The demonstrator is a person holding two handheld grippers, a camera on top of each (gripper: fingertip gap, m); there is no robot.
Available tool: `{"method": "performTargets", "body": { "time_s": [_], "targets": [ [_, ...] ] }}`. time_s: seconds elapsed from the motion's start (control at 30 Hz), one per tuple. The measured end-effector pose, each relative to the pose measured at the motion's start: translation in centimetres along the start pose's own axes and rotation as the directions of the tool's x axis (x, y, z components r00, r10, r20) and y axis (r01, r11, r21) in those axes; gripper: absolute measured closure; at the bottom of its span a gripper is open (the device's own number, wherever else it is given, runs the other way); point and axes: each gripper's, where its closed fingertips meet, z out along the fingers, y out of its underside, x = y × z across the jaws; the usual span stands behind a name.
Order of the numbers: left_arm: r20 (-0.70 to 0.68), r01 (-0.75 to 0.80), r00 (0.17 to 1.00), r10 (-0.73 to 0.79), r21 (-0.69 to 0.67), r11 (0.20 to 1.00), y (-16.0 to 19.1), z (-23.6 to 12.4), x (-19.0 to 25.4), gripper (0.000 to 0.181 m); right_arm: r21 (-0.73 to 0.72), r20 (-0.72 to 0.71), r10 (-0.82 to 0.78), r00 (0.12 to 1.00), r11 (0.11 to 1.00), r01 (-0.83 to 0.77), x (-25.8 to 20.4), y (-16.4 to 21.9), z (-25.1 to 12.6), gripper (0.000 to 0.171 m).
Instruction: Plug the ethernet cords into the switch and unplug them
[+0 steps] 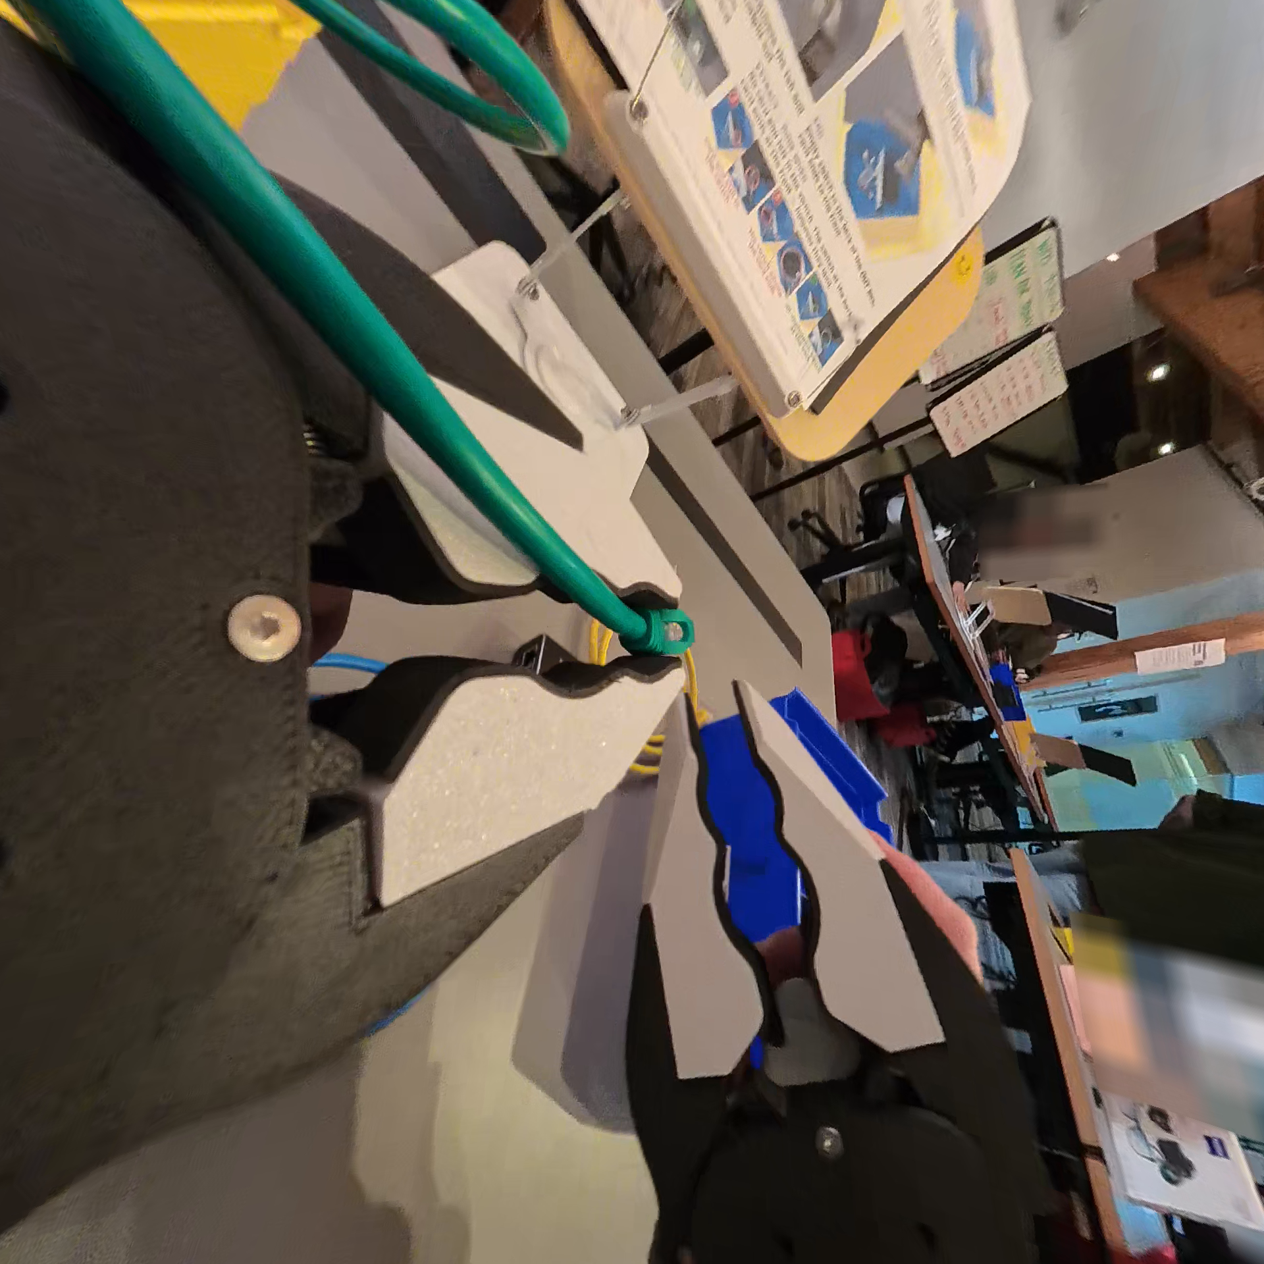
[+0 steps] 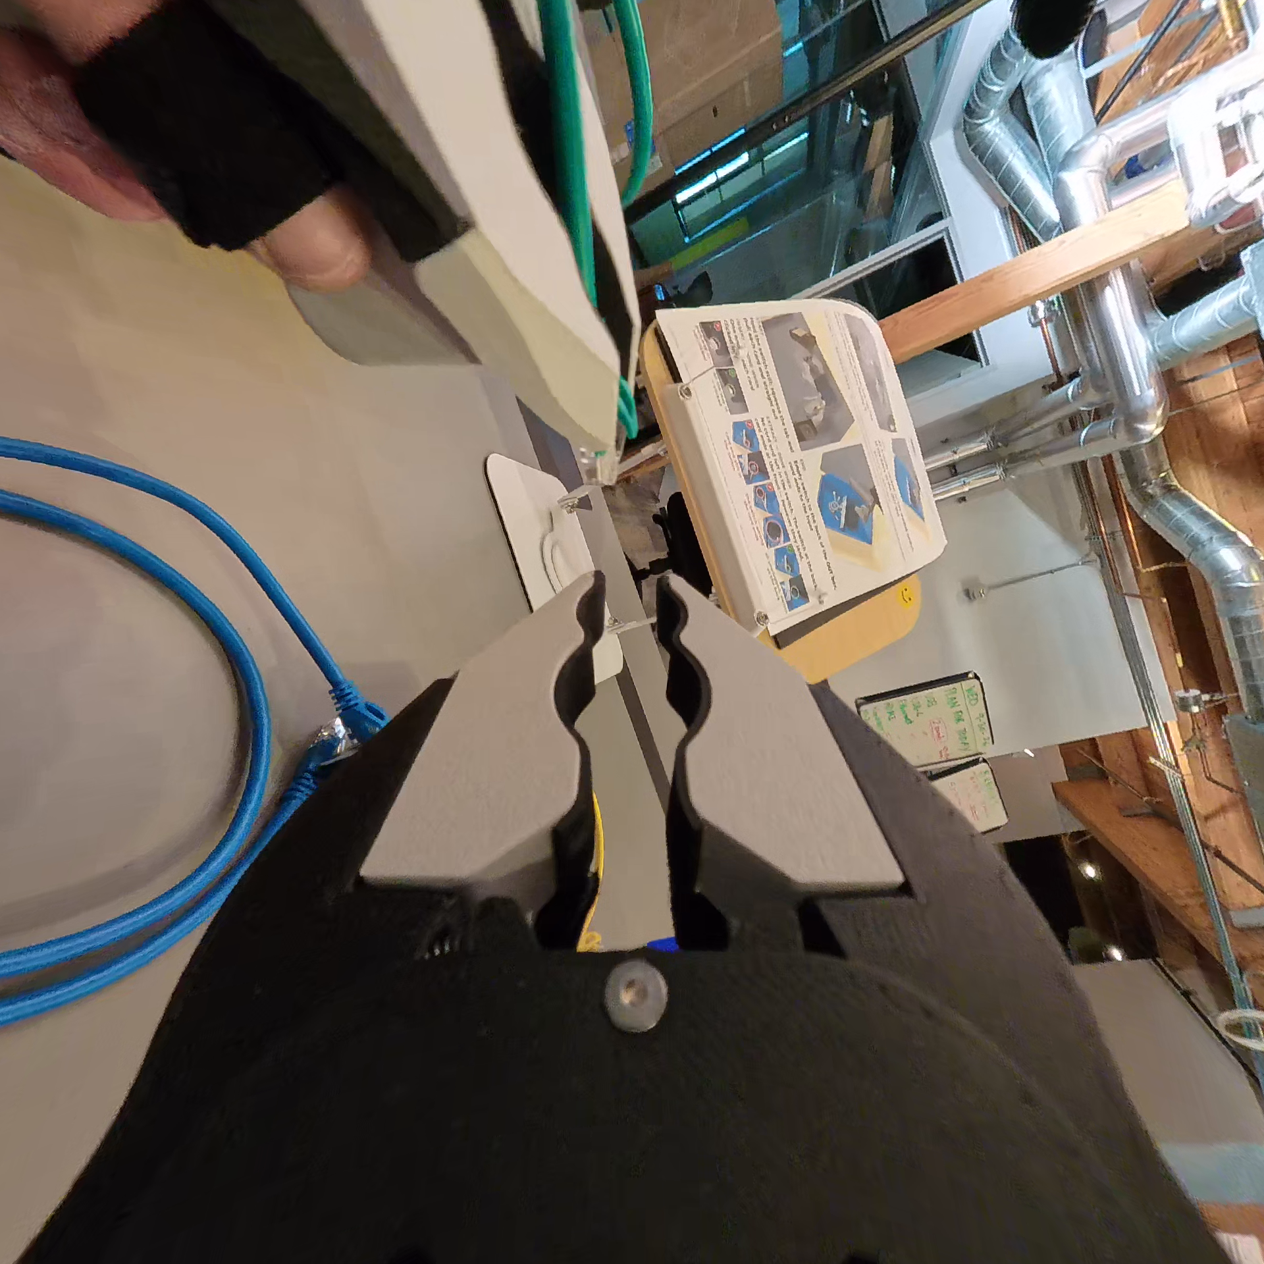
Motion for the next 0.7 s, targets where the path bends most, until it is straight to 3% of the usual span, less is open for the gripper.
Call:
{"method": "performTargets", "body": {
  "time_s": [0.3, 0.47, 0.7],
  "targets": [
    [0.079, -0.097, 0.992, 0.093, 0.049, 0.994, -0.6, -0.6, -1.0, 0.169, -0.024, -0.018, 0.043, 0.999, 0.999, -0.043, 0.3, 0.7, 0.0, 0.160],
    [0.206, -0.331, 0.931, 0.301, 0.129, 0.935, -3.1, -2.0, -1.1, 0.169, -0.025, -0.022, 0.048, 0.999, 0.998, -0.049, 0.4, 0.7, -0.1, 0.160],
    [0.224, -0.341, 0.927, 0.302, 0.163, 0.926, -4.2, -2.4, -1.2, 0.169, -0.031, -0.018, 0.043, 0.999, 0.999, -0.044, 0.1, 1.0, -0.1, 0.160]
  ]
}}
